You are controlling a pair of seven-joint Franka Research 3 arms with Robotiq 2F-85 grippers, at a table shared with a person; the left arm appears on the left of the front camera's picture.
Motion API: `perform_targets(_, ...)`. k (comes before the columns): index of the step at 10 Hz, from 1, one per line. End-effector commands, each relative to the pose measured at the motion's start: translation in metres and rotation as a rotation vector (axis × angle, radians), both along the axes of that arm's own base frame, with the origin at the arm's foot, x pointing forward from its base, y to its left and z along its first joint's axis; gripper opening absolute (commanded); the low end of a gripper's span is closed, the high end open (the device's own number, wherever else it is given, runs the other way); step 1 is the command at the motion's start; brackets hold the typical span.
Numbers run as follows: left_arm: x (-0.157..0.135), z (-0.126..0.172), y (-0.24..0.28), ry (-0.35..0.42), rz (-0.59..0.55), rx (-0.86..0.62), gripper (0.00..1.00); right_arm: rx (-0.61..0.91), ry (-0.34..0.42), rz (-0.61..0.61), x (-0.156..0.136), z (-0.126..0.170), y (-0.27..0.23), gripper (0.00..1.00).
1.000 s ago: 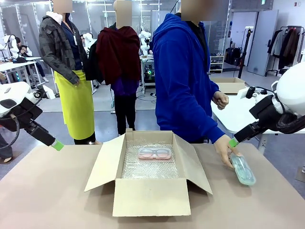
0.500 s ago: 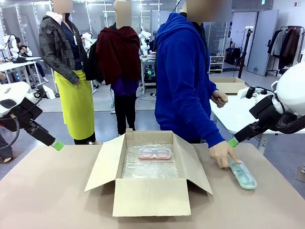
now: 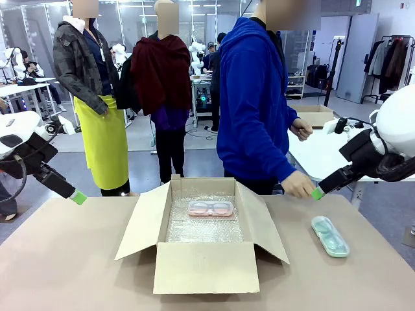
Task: Pack the glasses set securely to prepare it for shipping.
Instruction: Put the Glasses case from the right side of the table into the Package Box.
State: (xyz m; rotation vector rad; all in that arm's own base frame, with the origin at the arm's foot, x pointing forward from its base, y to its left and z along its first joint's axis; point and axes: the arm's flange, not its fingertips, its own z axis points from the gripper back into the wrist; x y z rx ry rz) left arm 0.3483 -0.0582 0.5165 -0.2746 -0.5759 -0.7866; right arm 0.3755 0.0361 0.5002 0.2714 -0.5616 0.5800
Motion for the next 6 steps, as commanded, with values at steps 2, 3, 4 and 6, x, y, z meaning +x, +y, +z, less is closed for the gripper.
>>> perform_targets(2, 0.0004, 0.0005, 0.0014, -0.004, -0.008, -0.013, 1.0, 0.003, -0.003, -0.016, -0.001, 0.0003, 0.0022, 1.0)
perform_targets(3, 0.0004, 0.0005, 0.0014, -0.004, -0.008, -0.013, 1.0, 0.003, -0.003, -0.016, -0.001, 0.0003, 0.0022, 1.0)
perform_targets(4, 0.0004, 0.0005, 0.0014, -0.004, -0.008, -0.013, 1.0, 0.003, -0.003, -0.016, -0.001, 0.0003, 0.0022, 1.0)
perform_targets(6, 0.0004, 0.0005, 0.0014, -0.004, -0.008, -0.013, 1.0, 0.003, -0.003, -0.016, -0.001, 0.0003, 0.0022, 1.0)
